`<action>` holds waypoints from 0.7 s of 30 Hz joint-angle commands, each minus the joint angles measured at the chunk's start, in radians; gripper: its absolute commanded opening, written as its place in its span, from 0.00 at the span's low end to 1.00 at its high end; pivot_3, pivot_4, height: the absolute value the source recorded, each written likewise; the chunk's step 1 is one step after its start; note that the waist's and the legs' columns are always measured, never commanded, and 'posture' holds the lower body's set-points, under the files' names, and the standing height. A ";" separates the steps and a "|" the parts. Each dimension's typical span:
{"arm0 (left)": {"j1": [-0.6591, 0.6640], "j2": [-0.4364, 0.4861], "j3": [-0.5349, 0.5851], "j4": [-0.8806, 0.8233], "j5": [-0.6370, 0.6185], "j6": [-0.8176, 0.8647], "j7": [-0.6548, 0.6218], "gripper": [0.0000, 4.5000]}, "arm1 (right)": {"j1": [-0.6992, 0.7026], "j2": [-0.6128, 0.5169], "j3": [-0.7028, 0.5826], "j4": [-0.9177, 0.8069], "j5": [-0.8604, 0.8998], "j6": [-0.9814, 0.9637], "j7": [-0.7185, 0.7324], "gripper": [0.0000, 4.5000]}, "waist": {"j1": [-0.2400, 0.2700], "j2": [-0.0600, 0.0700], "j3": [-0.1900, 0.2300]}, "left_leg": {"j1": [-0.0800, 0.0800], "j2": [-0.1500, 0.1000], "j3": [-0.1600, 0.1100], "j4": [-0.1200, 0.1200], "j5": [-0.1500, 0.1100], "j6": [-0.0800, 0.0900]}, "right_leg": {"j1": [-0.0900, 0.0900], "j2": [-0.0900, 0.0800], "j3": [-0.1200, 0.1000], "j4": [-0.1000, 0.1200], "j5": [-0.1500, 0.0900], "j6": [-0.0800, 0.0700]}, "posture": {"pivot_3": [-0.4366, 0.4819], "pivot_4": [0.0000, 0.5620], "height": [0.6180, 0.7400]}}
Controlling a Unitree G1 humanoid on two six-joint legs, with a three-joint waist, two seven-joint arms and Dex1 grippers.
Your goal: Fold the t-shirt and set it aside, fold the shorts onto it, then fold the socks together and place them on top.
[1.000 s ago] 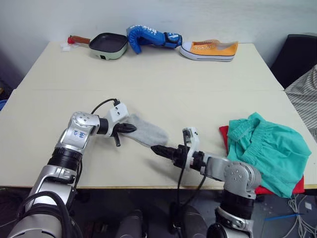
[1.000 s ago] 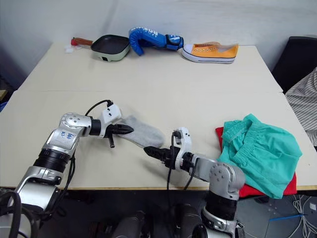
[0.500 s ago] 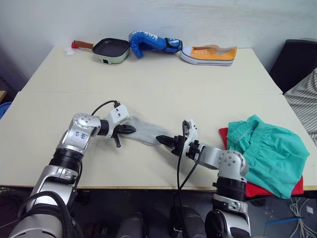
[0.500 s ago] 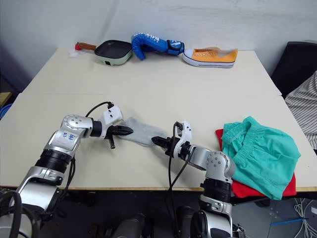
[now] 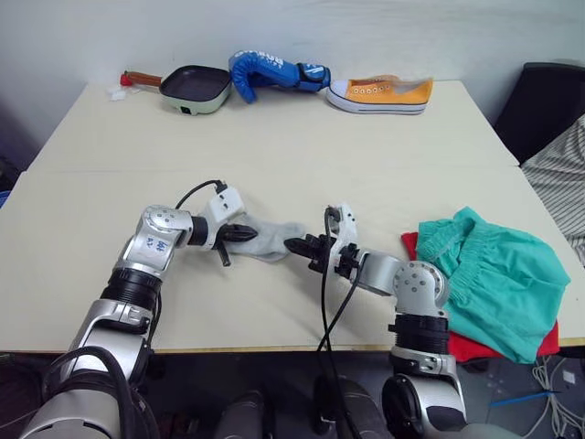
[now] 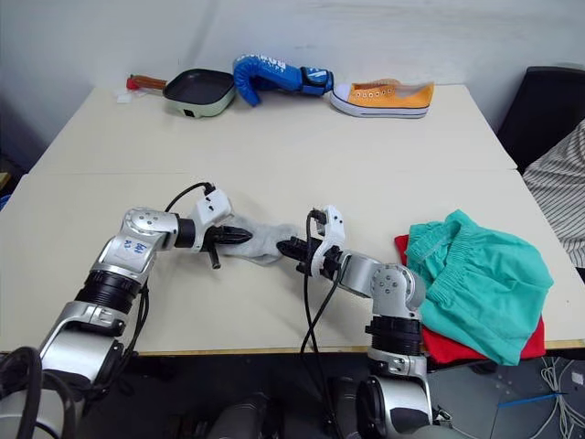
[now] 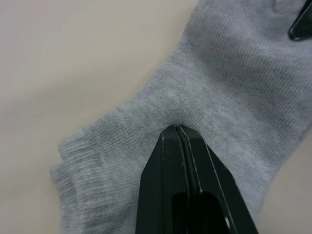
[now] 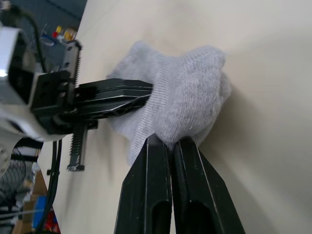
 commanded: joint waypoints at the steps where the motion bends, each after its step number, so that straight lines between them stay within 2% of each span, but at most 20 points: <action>1: 0.002 -0.011 -0.015 0.013 0.021 -0.008 0.017 0.00 | -0.053 0.003 0.041 -0.037 0.040 -0.011 0.054 0.01 | 0.000 0.000 0.000 | 0.000 0.000 0.000 0.000 0.000 0.000 | 0.000 0.000 0.000 0.000 0.000 0.000 | 0.48 0.27 1.00; 9: 0.022 -0.024 -0.011 0.006 0.030 0.006 0.058 0.00 | -0.141 0.060 0.174 0.131 -0.060 -0.153 0.109 0.01 | 0.002 0.000 0.000 | 0.000 0.000 0.000 0.000 0.001 0.001 | 0.001 0.000 0.000 0.000 0.000 0.000 | 0.48 0.27 1.00; 12: 0.037 -0.021 -0.001 -0.013 0.024 0.019 0.070 0.00 | -0.156 0.053 0.250 0.184 -0.119 -0.216 0.150 0.01 | 0.001 0.000 0.000 | 0.000 0.000 0.000 0.000 0.001 0.001 | 0.001 0.000 0.000 0.000 0.000 0.000 | 0.48 0.27 1.00; 19: 0.063 0.003 0.058 -0.050 -0.008 0.089 0.112 0.00 | -0.162 0.034 0.309 0.238 -0.186 -0.321 0.237 0.01 | -0.002 0.000 0.000 | 0.000 0.000 0.000 0.000 0.001 0.001 | 0.001 0.000 0.000 0.000 0.000 0.000 | 0.48 0.27 1.00; 20: 0.068 0.006 0.069 -0.060 -0.016 0.103 0.113 0.00 | -0.162 0.034 0.315 0.243 -0.194 -0.332 0.246 0.05 | -0.003 0.000 0.000 | 0.000 0.000 0.000 0.000 0.001 0.001 | 0.000 0.000 0.000 0.000 0.000 0.000 | 0.48 0.27 1.00; 21: 0.072 0.009 0.082 -0.072 -0.030 0.122 0.110 0.04 | -0.162 0.036 0.318 0.249 -0.200 -0.340 0.252 0.11 | -0.005 0.001 0.000 | 0.000 0.000 0.000 0.000 0.001 0.001 | 0.000 0.000 0.000 0.000 0.000 0.000 | 0.48 0.27 1.00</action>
